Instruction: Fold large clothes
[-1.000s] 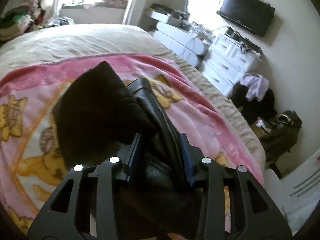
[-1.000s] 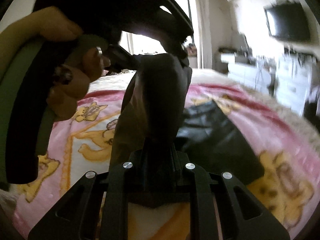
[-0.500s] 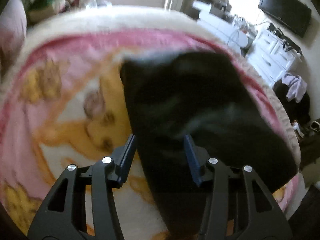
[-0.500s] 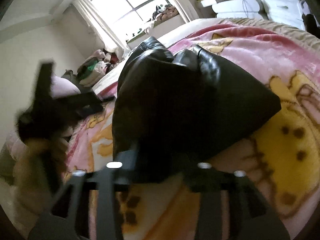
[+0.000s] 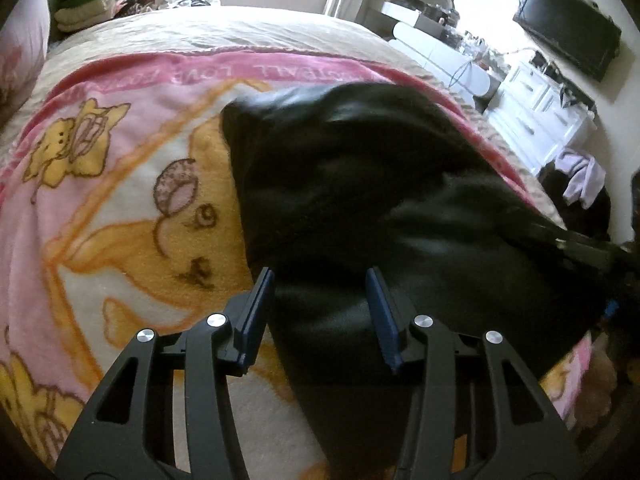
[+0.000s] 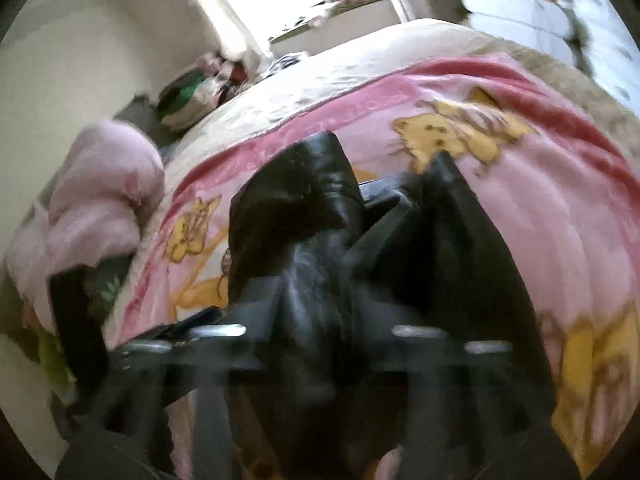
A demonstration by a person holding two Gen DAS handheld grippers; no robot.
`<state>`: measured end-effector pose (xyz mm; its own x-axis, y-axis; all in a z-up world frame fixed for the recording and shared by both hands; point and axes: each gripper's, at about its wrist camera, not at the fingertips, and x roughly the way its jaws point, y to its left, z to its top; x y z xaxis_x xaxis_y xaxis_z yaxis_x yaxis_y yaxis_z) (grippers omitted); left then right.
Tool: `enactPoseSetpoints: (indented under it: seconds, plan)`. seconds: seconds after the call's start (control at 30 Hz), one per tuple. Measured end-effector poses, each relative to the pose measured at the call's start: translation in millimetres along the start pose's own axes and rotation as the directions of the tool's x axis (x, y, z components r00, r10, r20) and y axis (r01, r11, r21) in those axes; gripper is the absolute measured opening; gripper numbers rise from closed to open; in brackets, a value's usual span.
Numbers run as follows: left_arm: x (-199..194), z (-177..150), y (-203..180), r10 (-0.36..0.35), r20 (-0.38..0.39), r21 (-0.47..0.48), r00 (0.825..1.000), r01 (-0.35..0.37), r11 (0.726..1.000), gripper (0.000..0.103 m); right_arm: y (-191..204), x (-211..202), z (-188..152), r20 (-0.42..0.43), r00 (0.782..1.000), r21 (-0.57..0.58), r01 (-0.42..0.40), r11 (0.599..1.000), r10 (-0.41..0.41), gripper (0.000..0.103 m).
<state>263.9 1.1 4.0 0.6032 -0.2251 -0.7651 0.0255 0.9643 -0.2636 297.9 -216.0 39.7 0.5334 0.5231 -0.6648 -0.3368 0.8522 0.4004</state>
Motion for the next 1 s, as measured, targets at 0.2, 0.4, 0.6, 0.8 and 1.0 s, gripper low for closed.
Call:
enactPoseSetpoints:
  seconds: [0.2, 0.4, 0.6, 0.8, 1.0]
  plan:
    - [-32, 24, 9, -0.095, 0.063, -0.097, 0.993, 0.101, 0.990, 0.046, 4, -64, 21, 0.178, 0.980, -0.104, -0.073, 0.992, 0.091, 0.024]
    - [-2, 24, -14, -0.178, -0.014, -0.106, 0.984, 0.176, 0.979, 0.062, -87, -44, -7, 0.068, 0.996, 0.093, -0.062, 0.994, 0.055, 0.024]
    - [35, 4, -35, -0.181, -0.094, -0.103, 0.979, 0.171, 0.980, 0.079, -114, -23, -51, 0.068, 0.997, 0.113, 0.029, 0.993, -0.037, 0.027]
    - [43, 1, -28, -0.203, -0.081, -0.167, 0.976, 0.188, 0.968, 0.088, -125, -36, -53, 0.081, 0.996, 0.172, 0.021, 0.985, -0.035, 0.065]
    - [39, 3, -29, -0.204, -0.085, -0.145, 0.975, 0.190, 0.971, 0.088, -152, -50, -60, 0.062, 0.993, 0.292, -0.113, 0.950, 0.099, 0.080]
